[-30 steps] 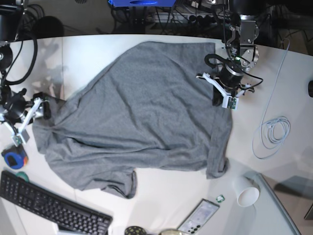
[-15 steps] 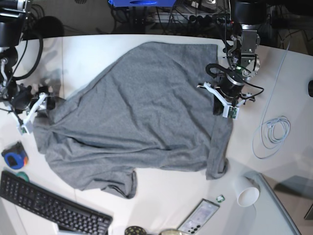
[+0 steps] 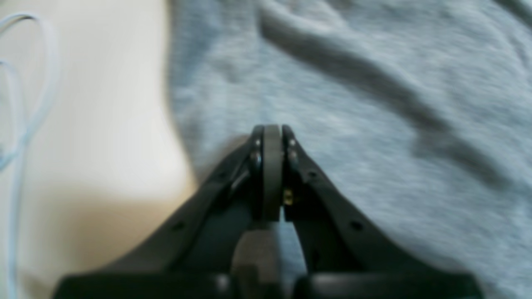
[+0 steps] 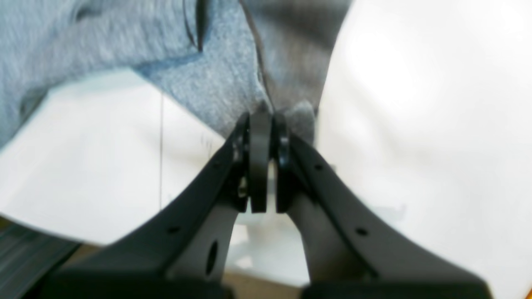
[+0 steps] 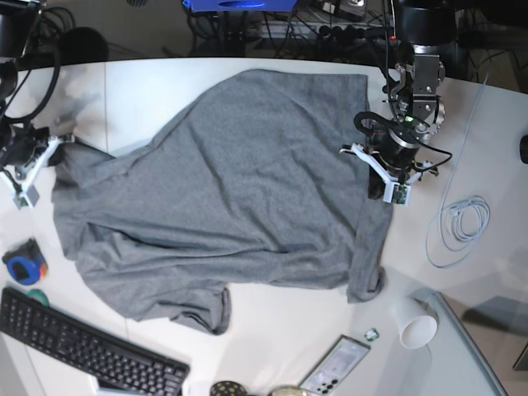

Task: Layout the t-shirt on the table in an organized manner, then fold the t-shirt properly
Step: 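Grasp opposite shirt edges with the left and right grippers, then pull the shirt edges apart with both grippers to flatten it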

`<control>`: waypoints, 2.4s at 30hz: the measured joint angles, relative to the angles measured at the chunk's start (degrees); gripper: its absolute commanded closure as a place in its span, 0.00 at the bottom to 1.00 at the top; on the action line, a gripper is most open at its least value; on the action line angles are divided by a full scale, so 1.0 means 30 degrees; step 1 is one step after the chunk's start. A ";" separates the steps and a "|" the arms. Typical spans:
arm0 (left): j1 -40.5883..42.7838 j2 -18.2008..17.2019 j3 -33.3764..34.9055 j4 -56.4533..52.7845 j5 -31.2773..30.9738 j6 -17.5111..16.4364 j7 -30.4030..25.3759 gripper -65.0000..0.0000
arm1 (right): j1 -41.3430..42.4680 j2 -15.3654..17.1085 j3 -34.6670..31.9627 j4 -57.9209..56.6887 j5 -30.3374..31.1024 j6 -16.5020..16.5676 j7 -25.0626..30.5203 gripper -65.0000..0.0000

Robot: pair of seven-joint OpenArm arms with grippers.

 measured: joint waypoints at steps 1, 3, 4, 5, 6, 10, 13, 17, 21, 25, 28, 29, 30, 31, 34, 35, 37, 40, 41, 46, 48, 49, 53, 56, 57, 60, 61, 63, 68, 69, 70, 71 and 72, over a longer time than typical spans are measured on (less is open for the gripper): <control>0.0007 -0.0007 -0.0058 0.0000 -0.0007 -0.0007 -0.0029 1.00 | -0.0437 -0.0109 0.0240 0.0532 0.0000 0.0007 -0.0561 0.99; 0.0029 -0.0095 -0.0066 0.0007 0.0000 -0.0066 -0.0022 1.00 | -0.1188 -0.0197 0.0430 0.1202 -0.0007 0.0007 -0.1071 0.99; 0.0029 -0.0087 -0.0066 0.0022 -0.0015 -0.0051 -0.0036 1.00 | -0.1501 -0.0219 0.0415 0.1450 -0.0015 0.0007 -0.1115 0.99; 0.0022 -0.0095 -0.0066 0.0051 -0.0015 -0.0051 -0.0036 1.00 | -0.1749 -0.0393 0.0466 0.1690 -0.0022 0.0015 -0.1129 0.99; 0.0015 -0.0095 -0.0066 0.0058 -0.0015 -0.0058 -0.0036 1.00 | -0.1887 -0.0597 0.0474 0.1836 -0.0022 0.0007 -0.1144 0.99; 0.0291 -0.0095 -0.0073 0.0816 0.0000 -0.0051 0.0160 1.00 | -0.2368 -0.1049 0.0284 0.2047 0.0146 0.0007 -0.1180 0.99; 0.1027 -0.0058 -0.0066 0.2849 -0.0168 -0.0051 0.1290 1.00 | -0.2965 -0.0816 0.0313 0.2047 0.0000 0.0007 -0.1122 0.99; 0.1916 0.0117 0.0095 0.5901 -0.0197 -0.0029 0.3599 1.00 | -0.3636 -0.0801 0.0342 0.2688 -0.0022 0.0015 -0.1756 0.99; 0.2747 0.0874 0.0903 0.7541 -0.0175 -0.0007 0.4269 1.00 | -0.3694 -0.0831 0.0364 0.5304 -0.0036 0.0015 -0.3825 0.94; 0.3497 0.1224 0.2288 0.7635 -0.0204 -0.0146 0.4524 1.00 | -0.3257 -0.0678 0.0393 0.7949 0.0022 0.0015 -0.4131 0.62; 0.3752 0.1078 0.2543 0.7424 -0.0197 -0.0066 0.4437 1.00 | -0.1333 -0.0729 0.0423 0.7482 0.0044 0.0015 -0.4364 0.40; 0.3796 0.1093 0.2550 0.7329 -0.0197 -0.0066 0.4444 1.00 | -0.0736 -0.0670 0.0415 0.7264 0.0007 0.0015 -0.4116 0.38; 0.3876 0.1107 0.2565 0.7213 -0.0182 -0.0066 0.4408 1.00 | -0.0335 -0.0561 0.0393 0.7184 0.0036 0.0015 -0.3985 0.38; 0.3978 0.1122 0.2543 0.7125 -0.0124 -0.0066 0.4422 1.00 | -0.0073 -0.0408 0.0357 0.7096 0.0095 0.0015 -0.3920 0.38; 0.4503 0.0984 0.2492 0.7002 -0.0080 -0.0066 0.4415 1.00 | 0.1042 -0.0357 0.0364 0.5122 -0.0124 0.0022 -0.3271 0.38; 0.4765 0.0918 0.2463 0.6987 -0.0073 -0.0066 0.4401 1.00 | 0.1588 -0.0357 0.0313 0.3810 -0.0102 0.0080 -0.2259 0.39; 0.5246 0.0845 0.2412 0.6958 -0.0087 -0.0066 0.4422 1.00 | 0.2827 -0.0197 -0.0488 0.0415 -0.0204 -0.0066 0.0102 0.49; 0.5938 0.0452 0.2441 0.6892 -0.0095 -0.0066 0.4401 1.00 | 0.4291 0.0539 -0.2521 -0.4852 0.0146 0.0080 0.3534 0.76; 0.6149 0.0372 0.2404 0.6892 -0.0102 -0.0066 0.4328 1.00 | 0.4670 0.0729 -0.3111 -0.6419 -0.0036 0.0058 0.4430 0.84; 0.6841 -0.0219 0.2433 0.6892 -0.0117 -0.0066 0.4240 1.00 | 0.6674 0.1370 -0.4991 -1.1912 0.0095 0.0029 0.7031 0.90; 0.7060 -0.0474 0.2317 0.6900 -0.0138 -0.0073 0.4131 1.00 | 0.7176 0.1399 -0.5056 -1.2626 0.0007 0.0015 0.7060 0.90; 0.7249 -0.0561 0.2011 0.6914 -0.0175 -0.0175 0.4109 1.00 | 0.7082 0.1392 -0.5085 -1.2619 0.0058 0.0015 0.7133 0.91; 0.7876 -0.0619 0.0233 0.6936 -0.0197 -0.0153 0.4058 1.00 | 0.5268 0.1443 -0.4488 -1.1511 0.0954 0.0117 0.7919 0.91; 0.8123 -0.0670 -0.0823 0.6994 -0.0124 -0.0066 0.4269 1.00 | 0.4080 0.1435 -0.4211 -0.9887 0.0911 0.0175 0.7147 0.91; 0.8167 -0.0678 -0.1013 0.6994 -0.0109 -0.0058 0.4350 1.00 | 0.3628 0.1392 -0.4218 -0.9187 0.0721 0.0168 0.6900 0.91; 0.7992 -0.0699 -0.1093 0.7031 -0.0087 -0.0058 0.4350 1.00 | 0.2346 0.0903 -0.4160 -0.7002 0.0605 -0.0153 0.6025 0.91; 0.8000 -0.0656 -0.1093 0.7264 -0.0080 -0.0066 0.4422 1.00 | 0.2011 0.0714 -0.4175 -0.6105 0.0590 -0.0663 0.5085 0.91; 0.8080 -0.0576 -0.1064 0.8014 -0.0102 -0.0066 0.4422 1.00 | 0.1224 0.0466 -0.4350 -0.4182 0.0117 -0.2084 0.3555 0.91; 0.8327 -0.0612 -0.1064 1.0127 -0.0153 -0.0073 0.5289 1.00 | -0.1035 0.0452 -0.4364 0.0182 -0.0452 -0.3512 0.1173 0.91; 0.8204 -0.0590 -0.1064 1.0331 -0.0226 -0.0066 0.5639 1.00 | -0.0962 0.0546 -0.4357 0.0896 -0.0175 -0.3512 0.1304 0.91; 0.7949 -0.0568 -0.1064 1.0426 -0.0226 -0.0073 0.5967 1.00 | -0.0619 0.0612 -0.4357 0.1428 0.0007 -0.3490 0.1530 0.91; 0.7497 -0.0568 -0.1042 1.0346 -0.0175 -0.0146 0.6193 1.00 | -0.0058 0.0612 -0.4342 0.1530 0.0131 -0.3490 0.1741 0.91; 0.6819 -0.0597 -0.0954 1.0047 -0.0189 -0.0073 0.6244 1.00 | 0.0648 0.0597 -0.4342 0.1413 -0.0015 -0.3497 0.1756 0.91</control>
